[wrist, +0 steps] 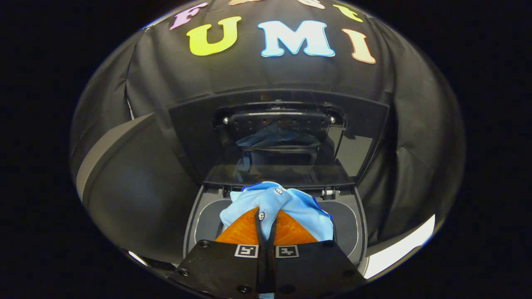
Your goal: Put the clothes into the washing machine and then close the washing machine lid.
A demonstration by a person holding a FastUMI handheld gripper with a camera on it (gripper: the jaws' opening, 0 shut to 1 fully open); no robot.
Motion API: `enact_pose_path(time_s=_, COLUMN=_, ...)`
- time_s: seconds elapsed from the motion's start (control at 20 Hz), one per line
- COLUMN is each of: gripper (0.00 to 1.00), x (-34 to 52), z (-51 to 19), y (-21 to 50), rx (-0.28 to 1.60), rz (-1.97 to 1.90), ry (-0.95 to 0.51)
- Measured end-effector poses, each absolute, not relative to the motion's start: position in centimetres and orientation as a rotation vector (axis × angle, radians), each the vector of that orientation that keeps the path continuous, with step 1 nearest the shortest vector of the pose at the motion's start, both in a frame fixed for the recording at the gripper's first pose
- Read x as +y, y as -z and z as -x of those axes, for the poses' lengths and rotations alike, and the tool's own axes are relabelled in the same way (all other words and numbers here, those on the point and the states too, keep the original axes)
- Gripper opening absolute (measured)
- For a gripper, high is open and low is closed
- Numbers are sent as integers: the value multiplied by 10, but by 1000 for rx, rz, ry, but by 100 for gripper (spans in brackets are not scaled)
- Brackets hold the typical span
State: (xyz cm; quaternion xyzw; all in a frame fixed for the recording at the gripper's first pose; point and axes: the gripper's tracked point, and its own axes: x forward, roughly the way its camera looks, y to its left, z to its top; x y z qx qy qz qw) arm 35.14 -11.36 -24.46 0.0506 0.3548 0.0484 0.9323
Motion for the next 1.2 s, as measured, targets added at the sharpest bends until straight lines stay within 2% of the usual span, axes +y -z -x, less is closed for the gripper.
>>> enact_pose_path(time_s=0.5, gripper=2, x=-108, z=-349, y=306, rx=857, rz=-67, ry=-91)
enact_pose_path(time_s=0.95, gripper=3, x=-105, z=-345, y=306, rx=867, rz=-92, ry=-82)
enact_pose_path(time_s=1.2, gripper=97, x=-106, z=-338, y=298, rx=860, rz=-73, ry=-74)
